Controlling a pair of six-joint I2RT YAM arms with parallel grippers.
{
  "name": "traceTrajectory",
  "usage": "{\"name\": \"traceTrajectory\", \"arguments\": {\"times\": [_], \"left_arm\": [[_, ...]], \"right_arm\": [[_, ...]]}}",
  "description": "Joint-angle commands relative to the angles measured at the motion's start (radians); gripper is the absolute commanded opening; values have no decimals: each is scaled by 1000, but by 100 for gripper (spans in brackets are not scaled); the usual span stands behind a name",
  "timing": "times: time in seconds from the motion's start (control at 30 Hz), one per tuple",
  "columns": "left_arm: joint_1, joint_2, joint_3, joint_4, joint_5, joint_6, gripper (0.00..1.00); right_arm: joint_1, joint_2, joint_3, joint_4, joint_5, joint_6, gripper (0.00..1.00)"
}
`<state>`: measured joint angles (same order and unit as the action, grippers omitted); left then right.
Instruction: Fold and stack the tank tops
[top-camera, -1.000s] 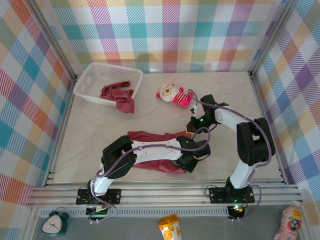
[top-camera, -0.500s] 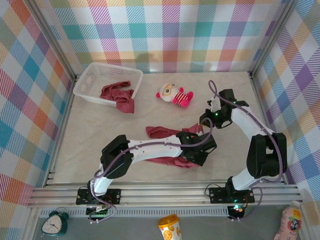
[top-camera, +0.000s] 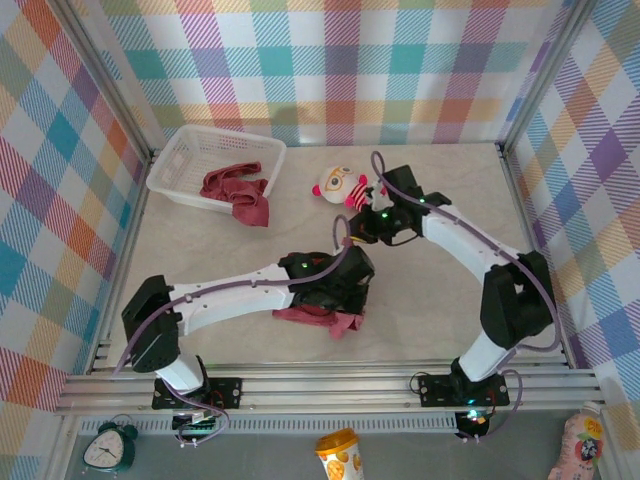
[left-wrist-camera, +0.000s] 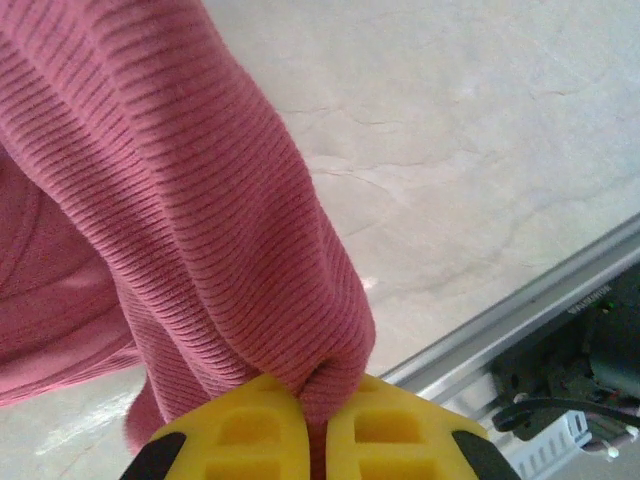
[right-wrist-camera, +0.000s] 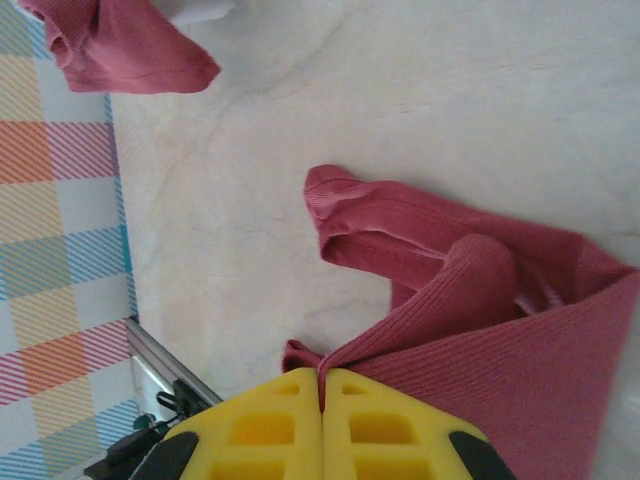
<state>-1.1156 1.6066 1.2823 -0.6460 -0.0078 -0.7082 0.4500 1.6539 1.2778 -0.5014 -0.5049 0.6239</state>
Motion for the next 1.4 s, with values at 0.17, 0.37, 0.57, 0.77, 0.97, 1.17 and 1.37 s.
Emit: {"name": "traceTrajectory", "arguments": {"times": [0.17,0.37,0.57,0.77,0.97,1.17,1.37], "left_arm": [[129,-166,-209,97,48,-42,7],[145,-149,-167,117,100,-28,7],[97,-57,-78,260,134,-67,7],[84,10,-93,412,126,-112,4],[113,-75,-248,500,117,-166,4],[168,-172,-402,579,121,-207,5],[200,-242,-466,518,113,-215,8]], "right_arm": [[94,123,117,81,69,114,6],[87,77,91,51,128,67,4],[6,-28,29,-15,176,-6,4],[-58,-95,-17,-42,170,-45,3],[-9,-29,-4,25,135,10,3],[75,77,80,54,145,63,4],[155,184,161,77,154,95,4]]}}
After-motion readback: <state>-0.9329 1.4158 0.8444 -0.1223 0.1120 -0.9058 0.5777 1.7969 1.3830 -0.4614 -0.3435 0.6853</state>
